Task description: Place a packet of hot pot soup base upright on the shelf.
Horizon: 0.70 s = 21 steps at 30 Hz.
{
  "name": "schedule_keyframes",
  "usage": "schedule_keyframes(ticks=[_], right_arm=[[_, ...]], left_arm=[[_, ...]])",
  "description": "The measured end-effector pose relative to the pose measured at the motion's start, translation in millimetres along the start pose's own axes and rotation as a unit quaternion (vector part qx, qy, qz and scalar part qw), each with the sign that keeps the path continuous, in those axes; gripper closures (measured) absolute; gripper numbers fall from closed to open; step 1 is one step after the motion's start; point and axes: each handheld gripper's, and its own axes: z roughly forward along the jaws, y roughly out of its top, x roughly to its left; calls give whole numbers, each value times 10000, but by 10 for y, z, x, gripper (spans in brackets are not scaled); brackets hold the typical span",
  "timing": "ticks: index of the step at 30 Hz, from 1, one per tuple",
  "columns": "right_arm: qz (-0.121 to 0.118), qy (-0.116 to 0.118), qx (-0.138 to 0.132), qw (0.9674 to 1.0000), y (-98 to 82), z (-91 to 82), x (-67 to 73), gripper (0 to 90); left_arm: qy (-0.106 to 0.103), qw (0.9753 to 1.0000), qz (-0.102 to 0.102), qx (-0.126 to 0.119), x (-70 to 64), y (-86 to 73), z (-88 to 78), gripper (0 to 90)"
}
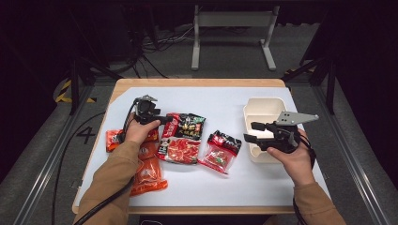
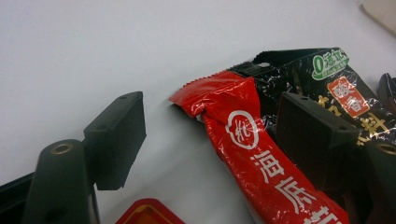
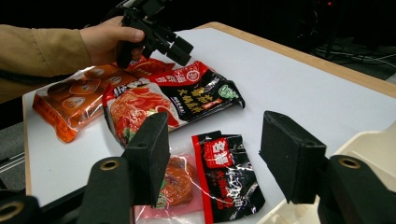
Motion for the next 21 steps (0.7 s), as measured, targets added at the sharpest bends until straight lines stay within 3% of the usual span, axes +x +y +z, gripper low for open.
schedule_keyframes(ticks=[4, 8, 11, 13, 15, 17, 18, 21], right_arm=[[24, -11, 42, 10000, -6, 16, 2, 428], [13, -14, 51, 10000, -6, 17, 2, 428], [52, 4, 52, 10000, -11, 11, -10, 428], [50, 0, 59, 10000, -13, 10, -11, 428], [67, 5, 48, 10000, -10, 7, -8, 428], [60, 1, 46, 10000, -8, 4, -8, 427], [78, 15, 40, 10000, -7, 4, -10, 426], [113, 10, 51, 9999, -10, 12, -13, 426]], left_arm=[[126, 9996, 51, 249, -9, 24, 102, 300], [-53, 9993, -8, 381, -22, 41, 155, 352], [-86, 9985, -167, 520, -19, 37, 205, 395], [-113, 9978, -351, 548, -2, 17, 234, 402], [-106, 9977, -403, 528, 17, 16, 227, 438], [-111, 9977, -390, 545, 25, 17, 222, 454], [-168, 9978, -342, 545, 22, 14, 224, 510], [-187, 9976, -324, 575, 22, 14, 221, 570]])
